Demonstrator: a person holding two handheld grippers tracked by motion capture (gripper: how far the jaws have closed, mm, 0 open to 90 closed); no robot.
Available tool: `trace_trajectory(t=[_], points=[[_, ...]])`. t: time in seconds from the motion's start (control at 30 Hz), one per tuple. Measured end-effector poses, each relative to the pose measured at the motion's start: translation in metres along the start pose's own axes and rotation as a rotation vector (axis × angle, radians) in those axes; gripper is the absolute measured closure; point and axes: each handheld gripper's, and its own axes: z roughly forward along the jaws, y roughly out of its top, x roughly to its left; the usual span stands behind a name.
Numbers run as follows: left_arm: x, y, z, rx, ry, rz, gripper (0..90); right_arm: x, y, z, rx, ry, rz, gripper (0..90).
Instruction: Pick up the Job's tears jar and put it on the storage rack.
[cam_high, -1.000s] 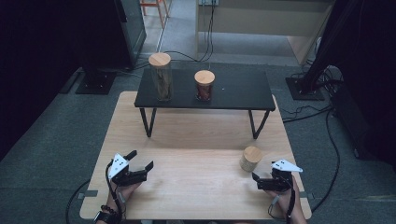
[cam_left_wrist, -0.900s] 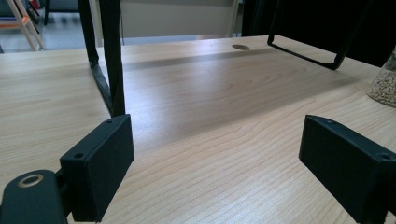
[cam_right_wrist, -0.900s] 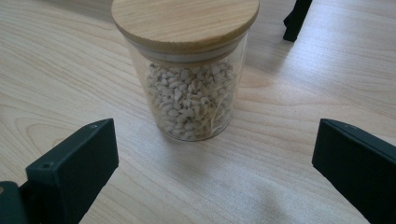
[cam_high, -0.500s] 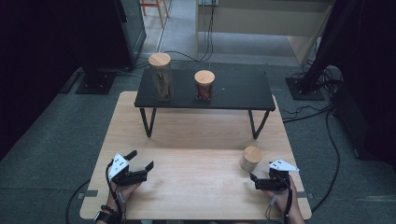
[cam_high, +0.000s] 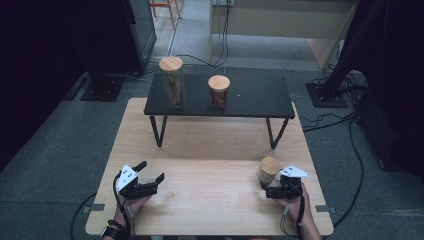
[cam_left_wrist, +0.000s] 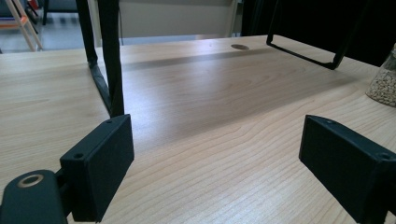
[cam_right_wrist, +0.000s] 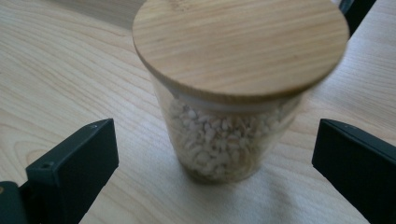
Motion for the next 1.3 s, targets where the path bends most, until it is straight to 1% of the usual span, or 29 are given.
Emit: trace_trajectory(t=[0.33,0.4,0.47,0.57,0.63,0.8,0.87,0.97,1.13,1.2,1.3], points=[[0.0015,-0.0004,-0.0004,-0.003,-0.004,-0.002,10.2,0.0033,0.0065,0.0079,-0.004,-0.011,0.005,3.5],[0.0016,-0.0005,-0.0005,-0.004,-0.005,-0.003,10.2,0.0043,0.0066,0.0079,-0.012,-0.019,0.013,4.7],[0.0018,-0.0006,-0.0006,-0.005,-0.005,-0.004,10.2,0.0035,0.0069,0.0077,-0.018,-0.017,0.021,4.9],[0.0018,-0.0007,-0.0005,-0.005,-0.006,-0.003,10.2,0.005,0.0083,0.0078,-0.021,-0.025,0.021,5.6],[0.0018,-0.0006,-0.0005,-0.005,-0.006,-0.002,10.2,0.0062,0.0085,0.0077,-0.027,-0.032,0.014,8.0],[0.0015,-0.0007,-0.0005,-0.005,-0.005,-0.001,10.2,0.0075,0.01,0.0073,-0.035,-0.038,0.006,8.4],[0.0014,-0.0008,-0.0005,-0.006,-0.005,-0.001,10.2,0.0081,0.0099,0.0069,-0.04,-0.038,0.005,12.6],[0.0015,-0.0007,-0.0006,-0.005,-0.005,-0.002,10.2,0.0065,0.0074,0.0056,-0.056,-0.028,0.008,16.4],[0.0012,-0.0007,-0.0003,-0.005,-0.005,-0.001,10.2,0.0057,0.0037,0.0031,-0.07,-0.037,0.016,23.9],[0.0011,-0.0007,-0.0003,-0.005,-0.004,-0.001,10.2,0.0044,0.0025,0.0024,-0.074,-0.034,0.019,24.5],[0.0008,-0.0007,-0.0002,-0.005,-0.003,-0.001,10.2,0.0064,0.0026,0.002,-0.075,-0.042,0.006,24.9]])
